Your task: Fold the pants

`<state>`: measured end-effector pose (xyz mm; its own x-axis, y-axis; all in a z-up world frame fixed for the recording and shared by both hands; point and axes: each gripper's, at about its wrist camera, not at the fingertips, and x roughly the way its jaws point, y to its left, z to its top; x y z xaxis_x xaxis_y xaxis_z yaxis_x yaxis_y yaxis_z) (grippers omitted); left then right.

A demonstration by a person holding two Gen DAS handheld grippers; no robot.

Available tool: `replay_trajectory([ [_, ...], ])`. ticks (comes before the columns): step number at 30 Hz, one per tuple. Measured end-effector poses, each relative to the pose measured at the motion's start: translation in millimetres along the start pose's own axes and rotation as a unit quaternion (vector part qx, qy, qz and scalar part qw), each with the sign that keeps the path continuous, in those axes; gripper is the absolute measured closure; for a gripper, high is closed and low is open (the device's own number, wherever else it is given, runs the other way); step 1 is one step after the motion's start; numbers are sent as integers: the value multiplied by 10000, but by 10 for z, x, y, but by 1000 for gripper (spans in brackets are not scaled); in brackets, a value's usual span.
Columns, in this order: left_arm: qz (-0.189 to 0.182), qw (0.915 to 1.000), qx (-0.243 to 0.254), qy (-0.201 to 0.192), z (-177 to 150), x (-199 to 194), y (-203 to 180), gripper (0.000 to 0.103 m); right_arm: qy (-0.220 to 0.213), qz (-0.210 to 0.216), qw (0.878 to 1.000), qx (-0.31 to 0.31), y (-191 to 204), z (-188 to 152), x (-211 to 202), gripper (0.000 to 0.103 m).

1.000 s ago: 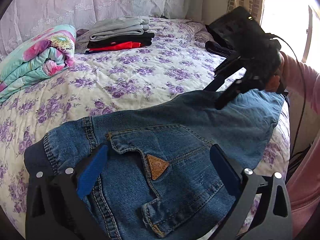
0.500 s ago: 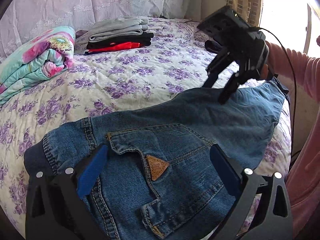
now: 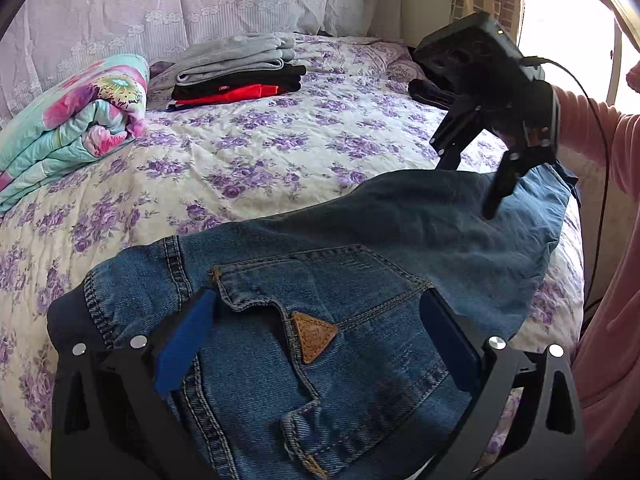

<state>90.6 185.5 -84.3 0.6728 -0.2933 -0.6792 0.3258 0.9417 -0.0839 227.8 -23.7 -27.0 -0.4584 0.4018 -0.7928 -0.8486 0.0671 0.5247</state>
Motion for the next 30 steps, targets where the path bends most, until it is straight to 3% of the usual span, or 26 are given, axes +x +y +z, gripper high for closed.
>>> replay_trajectory([
  [3,7,10000,10,4,1,6,2,4,-195,577,9978,275,-179,21,119,31],
  [5,26,10000,27,8,0,10,0,4,-341,883,9941,535,-332,69,233,31],
  [7,44,10000,42,11,-2,15,1,4,-803,1288,9865,618,-429,178,245,32],
  [10,75,10000,47,13,-4,19,8,4,-1243,1384,9796,758,-574,281,180,35],
  [11,84,10000,40,16,-4,23,16,4,-1342,1287,9789,844,-660,262,146,55],
  [12,82,10000,36,16,-4,24,20,4,-1403,1177,9779,1011,-775,232,126,86],
  [13,75,10000,41,18,-1,27,22,4,-1446,1216,9733,1302,-945,176,124,97],
  [15,69,9999,118,46,3,45,4,4,-1358,1463,9643,1741,-1161,128,239,97],
  [18,206,9995,241,85,-6,63,-41,4,-1283,1376,9683,1642,-1158,143,221,96],
  [19,212,9994,242,85,-9,60,-39,4,-1250,1152,9733,1546,-1117,128,165,94],
  [20,205,9995,230,83,-10,56,-32,4,-1284,910,9756,1532,-1081,102,122,86],
  [21,203,9995,220,84,-10,50,-31,4,-1335,633,9761,1594,-1068,43,18,68],
  [23,212,9995,228,91,-16,31,-31,4,-1588,-393,9714,1723,-956,-79,-208,47],
  [24,211,9993,272,111,-20,9,-36,4,-1780,-637,9670,1709,-853,-132,-326,48],
  [27,204,9991,366,-21,-10,-181,-35,5,-2696,-542,9493,1523,-477,-216,-591,50],
  [30,227,9978,210,-584,109,-483,-69,5,-3028,-403,9418,1404,-181,-215,-403,53],
])
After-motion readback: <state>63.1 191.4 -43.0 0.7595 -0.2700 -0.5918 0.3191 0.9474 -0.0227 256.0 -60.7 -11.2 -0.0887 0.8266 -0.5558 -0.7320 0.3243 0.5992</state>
